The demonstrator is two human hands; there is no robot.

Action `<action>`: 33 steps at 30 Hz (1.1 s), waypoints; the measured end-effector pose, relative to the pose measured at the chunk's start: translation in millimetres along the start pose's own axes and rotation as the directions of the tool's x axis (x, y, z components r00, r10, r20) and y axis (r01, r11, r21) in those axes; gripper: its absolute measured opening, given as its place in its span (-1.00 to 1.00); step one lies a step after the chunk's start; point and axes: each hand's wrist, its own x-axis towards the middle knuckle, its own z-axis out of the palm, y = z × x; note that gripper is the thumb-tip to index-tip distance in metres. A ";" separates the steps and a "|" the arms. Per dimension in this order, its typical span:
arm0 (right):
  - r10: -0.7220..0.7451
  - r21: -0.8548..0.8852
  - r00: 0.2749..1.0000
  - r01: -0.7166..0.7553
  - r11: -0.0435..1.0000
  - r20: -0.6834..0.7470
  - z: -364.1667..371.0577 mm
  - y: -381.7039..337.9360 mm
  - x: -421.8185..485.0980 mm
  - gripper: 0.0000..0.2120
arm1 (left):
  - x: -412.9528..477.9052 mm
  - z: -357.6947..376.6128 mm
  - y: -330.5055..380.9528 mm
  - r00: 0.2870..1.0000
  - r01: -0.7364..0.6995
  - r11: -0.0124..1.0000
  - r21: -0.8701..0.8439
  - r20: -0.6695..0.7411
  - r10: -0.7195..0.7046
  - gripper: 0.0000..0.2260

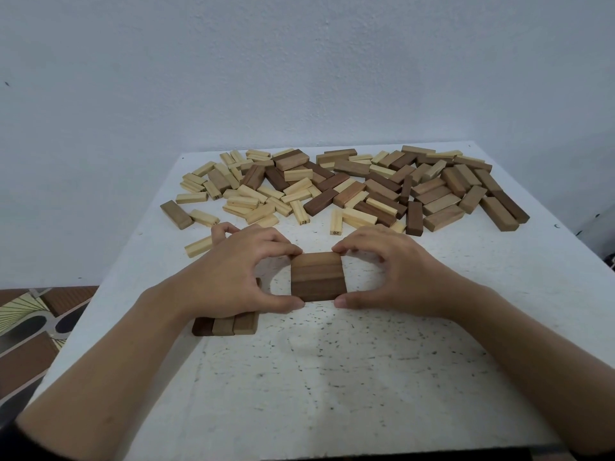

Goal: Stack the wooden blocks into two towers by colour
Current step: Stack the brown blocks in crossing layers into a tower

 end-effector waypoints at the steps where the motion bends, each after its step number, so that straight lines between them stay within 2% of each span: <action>1: -0.001 0.001 1.000 0.001 1.000 -0.001 0.2 0.1 0.2 -0.34 | 0.1 -0.2 0.1 1.000 0.003 1.000 -0.003 0.001 -0.003 -0.29; 8: 0.041 -0.017 0.998 -0.040 0.999 0.046 -2.5 -1.0 2.9 -0.23 | 0.8 -0.7 0.3 1.000 0.007 1.000 -0.015 0.017 -0.007 -0.33; 13: 0.050 -0.037 0.994 -0.047 0.998 0.096 -2.3 1.0 6.7 -0.30 | 1.9 0.0 0.4 1.000 0.003 1.000 0.003 0.023 -0.003 -0.37; 19: 0.066 -0.044 0.991 -0.061 0.997 0.116 -2.5 -1.8 7.6 -0.29 | 4.2 -1.7 1.5 0.999 -0.014 0.997 0.073 0.052 0.010 -0.34; 23: 0.049 -0.044 0.995 -0.045 0.998 0.083 -0.5 -8.9 5.6 -0.33 | 4.7 -8.3 2.0 0.998 -0.038 0.995 0.097 0.057 0.033 -0.36; 28: 0.020 0.036 1.000 -0.019 0.999 -0.009 2.5 -37.1 8.6 -0.39 | -11.5 -37.2 -10.0 0.999 -0.042 0.999 -0.005 0.030 0.042 -0.44; 33: -0.019 0.048 1.000 0.018 0.999 0.024 15.6 -70.5 21.2 -0.44 | -44.4 -56.9 -26.8 0.999 -0.041 0.999 0.035 0.024 0.040 -0.49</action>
